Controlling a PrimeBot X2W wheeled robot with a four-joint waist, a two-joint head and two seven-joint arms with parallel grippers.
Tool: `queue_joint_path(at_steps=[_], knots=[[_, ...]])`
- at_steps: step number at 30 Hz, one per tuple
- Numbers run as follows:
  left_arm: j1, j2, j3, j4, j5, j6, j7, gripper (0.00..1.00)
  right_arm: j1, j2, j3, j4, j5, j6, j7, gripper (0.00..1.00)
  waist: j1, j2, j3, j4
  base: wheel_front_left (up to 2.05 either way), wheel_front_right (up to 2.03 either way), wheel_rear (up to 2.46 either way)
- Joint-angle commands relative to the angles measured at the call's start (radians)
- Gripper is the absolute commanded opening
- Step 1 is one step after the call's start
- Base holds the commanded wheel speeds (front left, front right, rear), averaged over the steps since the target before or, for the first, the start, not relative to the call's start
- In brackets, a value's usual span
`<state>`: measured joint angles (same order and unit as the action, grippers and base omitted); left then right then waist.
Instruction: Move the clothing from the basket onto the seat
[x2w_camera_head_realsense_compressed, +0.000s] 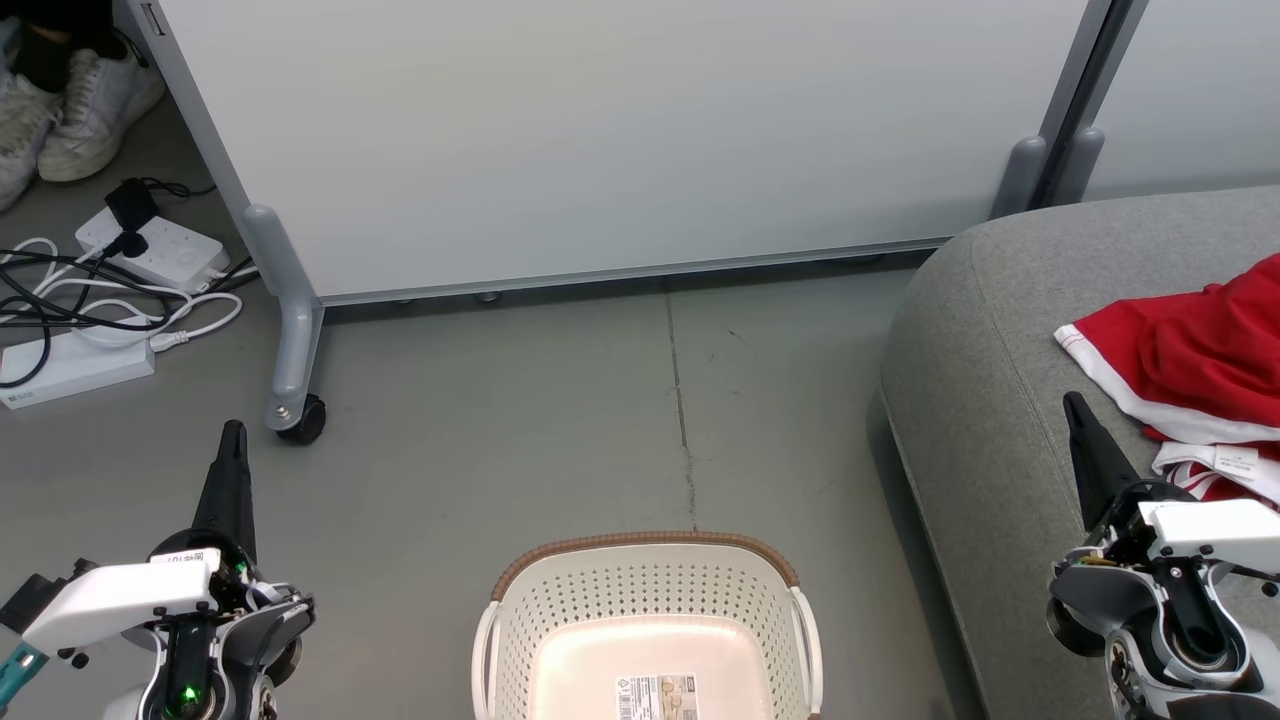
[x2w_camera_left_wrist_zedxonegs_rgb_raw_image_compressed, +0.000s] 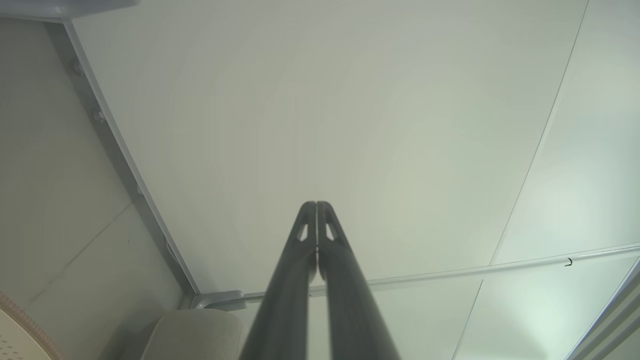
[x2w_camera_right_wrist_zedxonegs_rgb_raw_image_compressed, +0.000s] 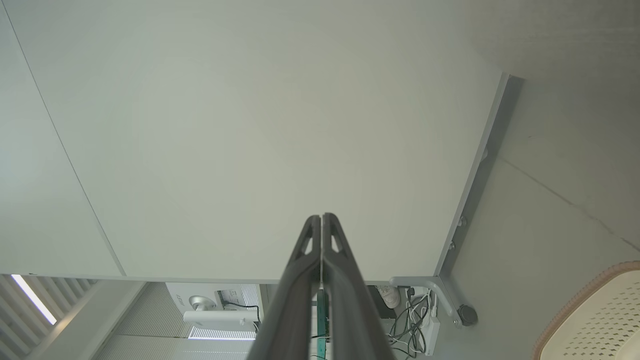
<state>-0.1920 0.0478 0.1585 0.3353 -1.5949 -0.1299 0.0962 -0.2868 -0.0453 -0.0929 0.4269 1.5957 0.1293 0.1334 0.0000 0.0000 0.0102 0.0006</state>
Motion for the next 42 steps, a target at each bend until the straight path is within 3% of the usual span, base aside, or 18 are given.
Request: queue_joint_path(at_steps=[1,42], knots=[[-0.016,0.002,0.004,0.001,0.0,-0.005,0.0,0.0,-0.007,-0.009,-0.004,0.0,0.006,0.002,0.005,0.0,0.0,0.0,0.0,0.0,0.0,0.0,0.0],[-0.016,0.002,0.004,0.0,0.0,-0.005,0.0,0.0,-0.006,-0.009,-0.003,0.0,0.008,0.003,0.004,0.0,0.0,0.0,0.0,0.0,0.0,0.0,0.0]])
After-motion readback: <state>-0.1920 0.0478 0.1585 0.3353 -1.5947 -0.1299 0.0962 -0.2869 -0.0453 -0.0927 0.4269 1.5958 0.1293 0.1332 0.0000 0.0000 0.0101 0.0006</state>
